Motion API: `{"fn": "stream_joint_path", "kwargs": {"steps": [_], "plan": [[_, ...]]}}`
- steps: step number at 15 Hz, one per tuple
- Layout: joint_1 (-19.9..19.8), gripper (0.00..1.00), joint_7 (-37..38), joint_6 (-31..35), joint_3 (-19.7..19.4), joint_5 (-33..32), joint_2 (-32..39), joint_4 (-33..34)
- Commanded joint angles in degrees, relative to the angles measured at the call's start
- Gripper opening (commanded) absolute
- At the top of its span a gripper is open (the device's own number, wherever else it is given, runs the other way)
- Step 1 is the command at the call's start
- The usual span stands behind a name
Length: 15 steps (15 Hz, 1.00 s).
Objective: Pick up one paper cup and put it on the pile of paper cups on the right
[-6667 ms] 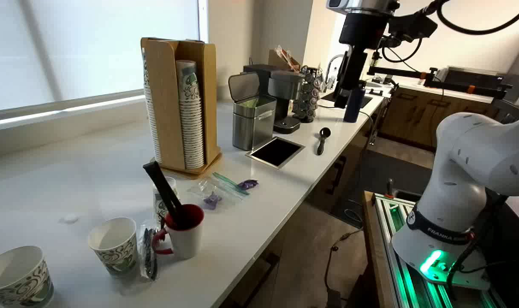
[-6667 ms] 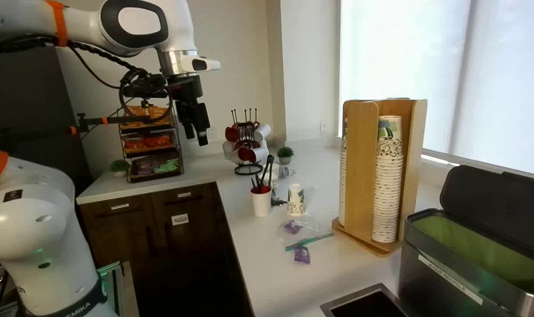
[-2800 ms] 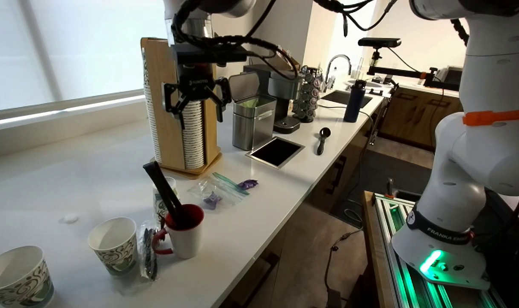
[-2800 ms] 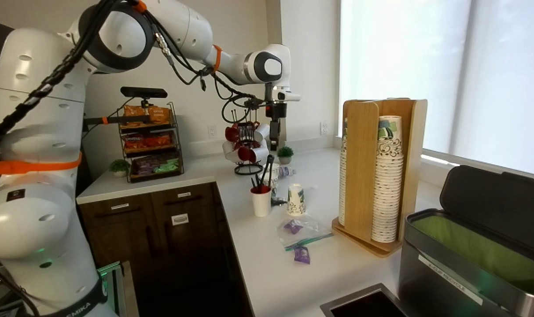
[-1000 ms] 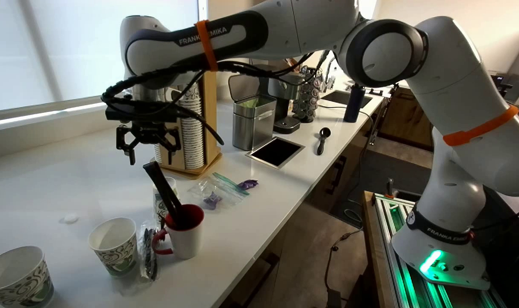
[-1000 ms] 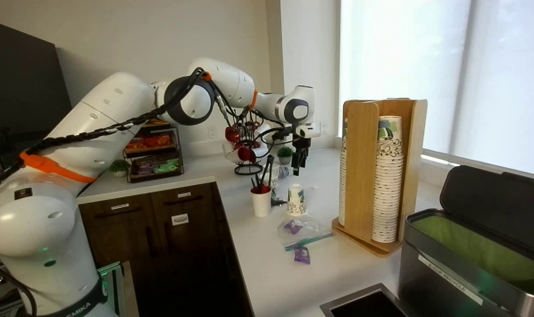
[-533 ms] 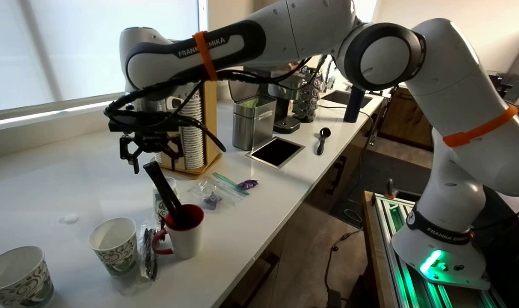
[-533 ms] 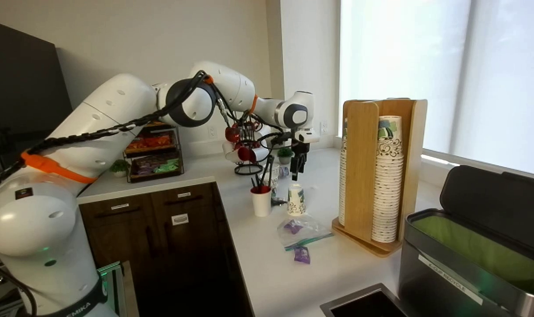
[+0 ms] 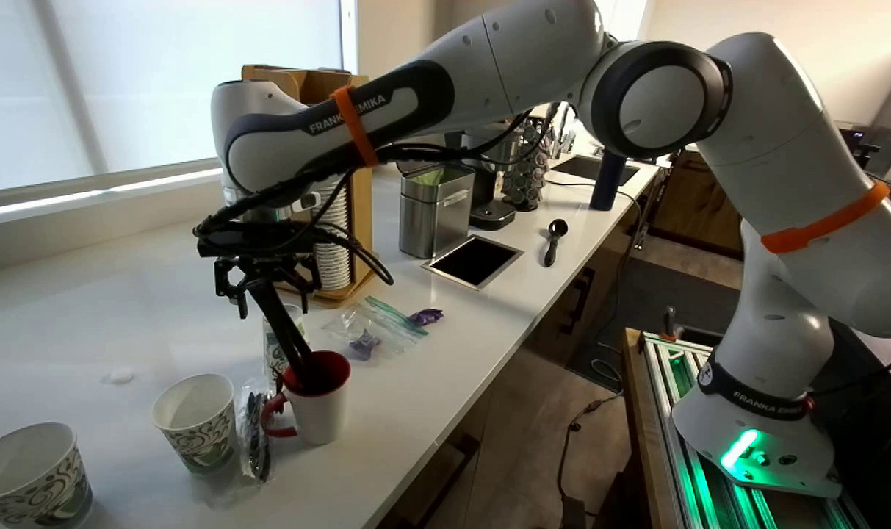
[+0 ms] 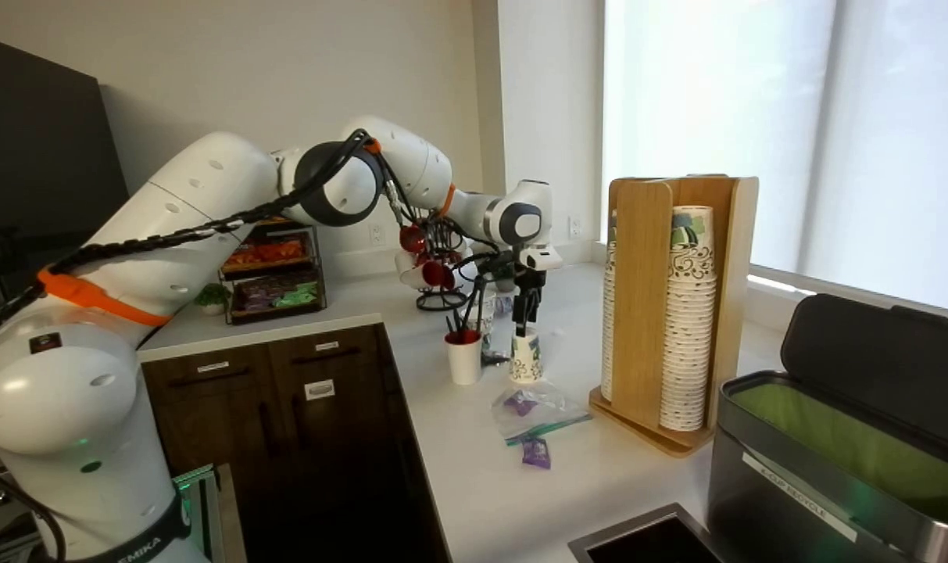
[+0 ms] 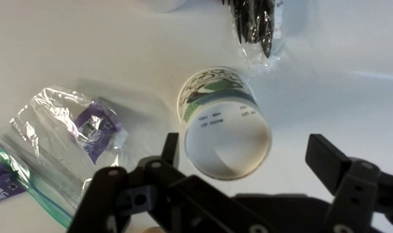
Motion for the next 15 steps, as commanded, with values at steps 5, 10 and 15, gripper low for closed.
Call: {"fn": "stream_joint_path", "kwargs": {"steps": [5, 10, 15], "plan": [[1.0, 0.91, 1.7, 2.5, -1.6, -1.1, -1.0, -3.7], [1.3, 0.42, 1.7, 3.4, -1.7, -1.6, -1.8, -4.6], [2.0, 0.40, 1.6, 8.6, -2.2, -2.7, -8.1, -10.0]]}}
